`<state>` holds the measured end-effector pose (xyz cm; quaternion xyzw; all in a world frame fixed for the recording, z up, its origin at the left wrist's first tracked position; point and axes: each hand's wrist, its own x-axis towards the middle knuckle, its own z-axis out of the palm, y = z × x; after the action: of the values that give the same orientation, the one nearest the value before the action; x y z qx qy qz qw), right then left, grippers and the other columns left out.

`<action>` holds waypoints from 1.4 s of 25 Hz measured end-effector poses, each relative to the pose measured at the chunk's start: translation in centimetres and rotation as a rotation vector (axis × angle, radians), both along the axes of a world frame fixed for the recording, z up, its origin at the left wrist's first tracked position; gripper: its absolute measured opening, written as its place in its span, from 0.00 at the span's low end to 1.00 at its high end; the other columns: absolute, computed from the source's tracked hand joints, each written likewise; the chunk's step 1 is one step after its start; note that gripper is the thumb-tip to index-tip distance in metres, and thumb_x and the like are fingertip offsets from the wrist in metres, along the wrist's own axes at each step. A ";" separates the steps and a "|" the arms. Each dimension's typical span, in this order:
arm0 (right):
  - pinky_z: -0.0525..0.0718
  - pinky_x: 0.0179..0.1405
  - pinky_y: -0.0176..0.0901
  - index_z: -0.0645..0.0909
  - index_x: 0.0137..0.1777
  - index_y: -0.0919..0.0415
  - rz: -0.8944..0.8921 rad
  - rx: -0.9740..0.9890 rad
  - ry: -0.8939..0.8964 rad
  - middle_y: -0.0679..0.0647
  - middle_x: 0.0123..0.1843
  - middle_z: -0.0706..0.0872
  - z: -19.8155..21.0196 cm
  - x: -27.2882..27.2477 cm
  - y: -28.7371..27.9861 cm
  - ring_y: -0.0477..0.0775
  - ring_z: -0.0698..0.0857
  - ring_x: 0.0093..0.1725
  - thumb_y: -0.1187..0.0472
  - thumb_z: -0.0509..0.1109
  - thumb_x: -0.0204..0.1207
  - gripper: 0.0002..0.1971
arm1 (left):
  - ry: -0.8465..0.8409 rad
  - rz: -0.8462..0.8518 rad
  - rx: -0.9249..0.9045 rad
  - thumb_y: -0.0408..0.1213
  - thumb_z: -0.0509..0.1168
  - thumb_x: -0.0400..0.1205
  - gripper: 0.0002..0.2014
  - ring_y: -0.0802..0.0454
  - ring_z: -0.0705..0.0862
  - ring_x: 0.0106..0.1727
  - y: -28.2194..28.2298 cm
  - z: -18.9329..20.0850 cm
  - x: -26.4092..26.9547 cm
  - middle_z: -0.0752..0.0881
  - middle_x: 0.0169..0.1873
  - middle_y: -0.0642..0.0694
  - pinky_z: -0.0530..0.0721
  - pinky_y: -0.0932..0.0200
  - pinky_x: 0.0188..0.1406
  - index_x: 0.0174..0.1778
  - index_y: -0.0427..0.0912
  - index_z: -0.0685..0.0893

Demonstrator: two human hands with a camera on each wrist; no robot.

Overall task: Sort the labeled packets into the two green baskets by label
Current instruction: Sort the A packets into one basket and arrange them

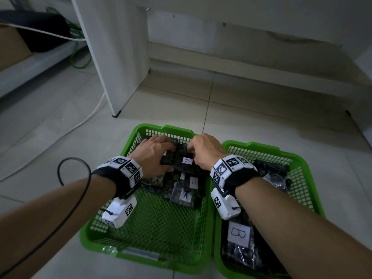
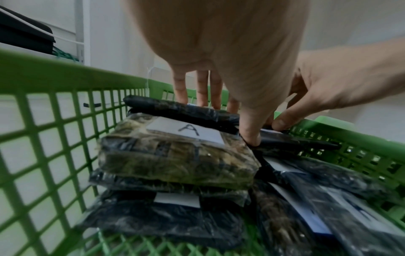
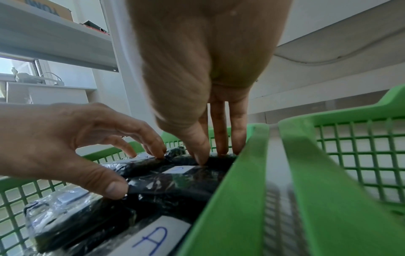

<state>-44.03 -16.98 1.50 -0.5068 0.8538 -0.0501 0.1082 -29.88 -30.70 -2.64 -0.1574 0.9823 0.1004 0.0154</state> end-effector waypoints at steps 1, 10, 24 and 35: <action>0.88 0.52 0.48 0.92 0.49 0.60 0.011 0.009 -0.003 0.57 0.46 0.91 0.1 0.1 0.3 0.60 0.88 0.48 0.77 0.72 0.72 0.14 | -0.010 0.001 -0.001 0.61 0.72 0.70 0.33 0.47 0.73 0.70 0.1 0.1 0.0 0.75 0.69 0.52 0.76 0.42 0.69 0.70 0.53 0.78; 0.86 0.48 0.45 0.84 0.43 0.58 -0.012 -0.023 -0.018 0.49 0.43 0.84 3.9 3.1 4.2 0.53 0.85 0.45 0.67 0.78 0.74 0.06 | -0.031 0.024 -0.095 0.53 0.67 0.77 0.21 0.46 0.74 0.71 3.1 6.6 2.1 0.77 0.69 0.49 0.75 0.43 0.70 0.66 0.52 0.81; 0.80 0.42 0.45 0.81 0.45 0.62 -0.041 0.135 -0.010 0.60 0.47 0.86 8.0 12.0 10.5 0.64 0.88 0.51 0.63 0.70 0.80 0.03 | -0.131 -0.119 -0.157 0.45 0.63 0.80 0.14 0.44 0.85 0.56 9.8 15.0 9.3 0.84 0.56 0.47 0.84 0.49 0.55 0.59 0.49 0.85; 0.86 0.46 0.51 0.85 0.53 0.61 0.049 0.034 0.058 0.59 0.50 0.87 -0.8 8.0 7.6 0.61 0.85 0.53 0.62 0.73 0.75 0.08 | -0.218 -0.181 -0.009 0.40 0.65 0.78 0.09 0.43 0.89 0.43 8.3 4.2 2.7 0.88 0.44 0.43 0.84 0.54 0.37 0.50 0.42 0.85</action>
<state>-36.03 -9.38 0.72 -0.5269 0.8446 -0.0183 0.0930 -27.22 -22.45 1.59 -0.0781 0.9854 0.0766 0.1305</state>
